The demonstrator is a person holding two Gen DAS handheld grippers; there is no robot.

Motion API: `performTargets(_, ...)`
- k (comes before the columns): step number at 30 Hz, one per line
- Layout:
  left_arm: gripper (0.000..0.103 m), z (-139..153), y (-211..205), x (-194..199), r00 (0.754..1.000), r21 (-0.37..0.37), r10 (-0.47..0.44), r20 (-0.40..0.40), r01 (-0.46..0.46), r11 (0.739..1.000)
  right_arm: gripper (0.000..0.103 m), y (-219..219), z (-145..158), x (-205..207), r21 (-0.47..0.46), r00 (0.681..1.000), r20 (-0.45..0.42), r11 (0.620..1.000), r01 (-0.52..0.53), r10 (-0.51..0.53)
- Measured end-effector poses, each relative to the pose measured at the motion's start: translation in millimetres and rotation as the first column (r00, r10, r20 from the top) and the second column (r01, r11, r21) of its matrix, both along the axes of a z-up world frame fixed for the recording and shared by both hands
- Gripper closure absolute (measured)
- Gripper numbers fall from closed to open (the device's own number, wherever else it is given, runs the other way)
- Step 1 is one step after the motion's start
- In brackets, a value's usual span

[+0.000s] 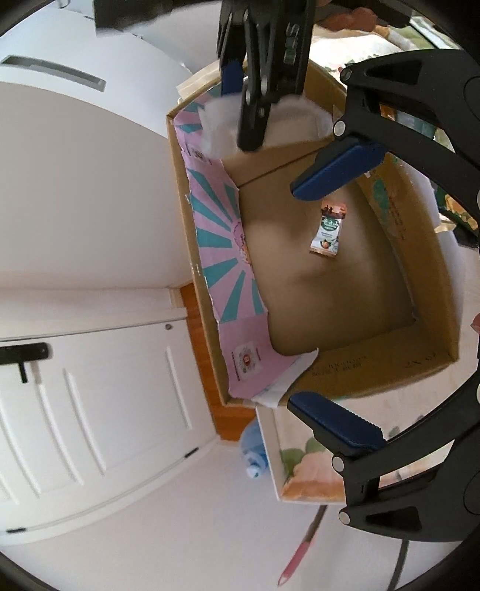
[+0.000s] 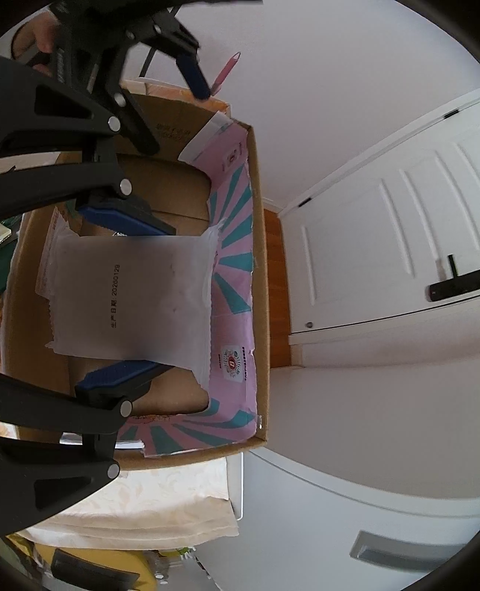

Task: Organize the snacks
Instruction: 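Open the left gripper over the box while the right gripper releases the white packet inside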

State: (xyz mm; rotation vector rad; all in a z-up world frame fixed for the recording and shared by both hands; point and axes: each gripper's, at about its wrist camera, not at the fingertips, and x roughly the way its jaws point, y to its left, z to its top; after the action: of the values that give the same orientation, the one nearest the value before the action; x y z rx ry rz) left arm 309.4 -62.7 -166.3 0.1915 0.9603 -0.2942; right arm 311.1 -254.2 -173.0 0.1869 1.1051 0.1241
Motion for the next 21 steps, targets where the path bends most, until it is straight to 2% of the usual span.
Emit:
performTargets(3, 0.000, 6.8, -0.4, -7.8, 0.999, 0.021, 0.012, 0.030, -0.012, 1.000, 0.044, 2.9, -16.4, 16.4, 0.011, 0.996, -0.087, 1.000, -0.015, 0.016)
performTargets(4, 0.000, 9.4, 0.0, -10.7, 0.999, 0.027, 0.018, 0.041, -0.019, 0.999, 0.036, 2.9, -20.6, 20.2, 0.016, 0.994, -0.105, 1.000, -0.009, 0.011)
performTargets(5, 0.000, 11.9, 0.7, -13.7, 0.998, 0.030, 0.024, 0.051, -0.025, 0.999, 0.022, 1.9, -24.4, 23.6, 0.011, 0.993, -0.115, 1.000, 0.010, -0.008)
performTargets(7, 0.000, 16.9, 2.7, -20.0, 0.997, 0.027, 0.031, 0.067, -0.033, 0.999, 0.013, -0.2, -19.1, 21.2, 0.017, 0.998, -0.065, 1.000, 0.024, -0.023)
performTargets(9, 0.000, 19.8, 4.3, -25.8, 0.996, 0.021, 0.042, 0.073, -0.043, 0.999, 0.013, -3.6, -6.9, 13.0, 0.033, 1.000, -0.010, 0.999, 0.024, -0.023)
performTargets(21, 0.000, 46.9, 6.4, -62.4, 0.982, -0.024, 0.131, 0.135, -0.129, 0.991, 0.013, -12.3, 31.4, -24.2, 0.033, 0.993, 0.109, 0.999, -0.036, 0.032)
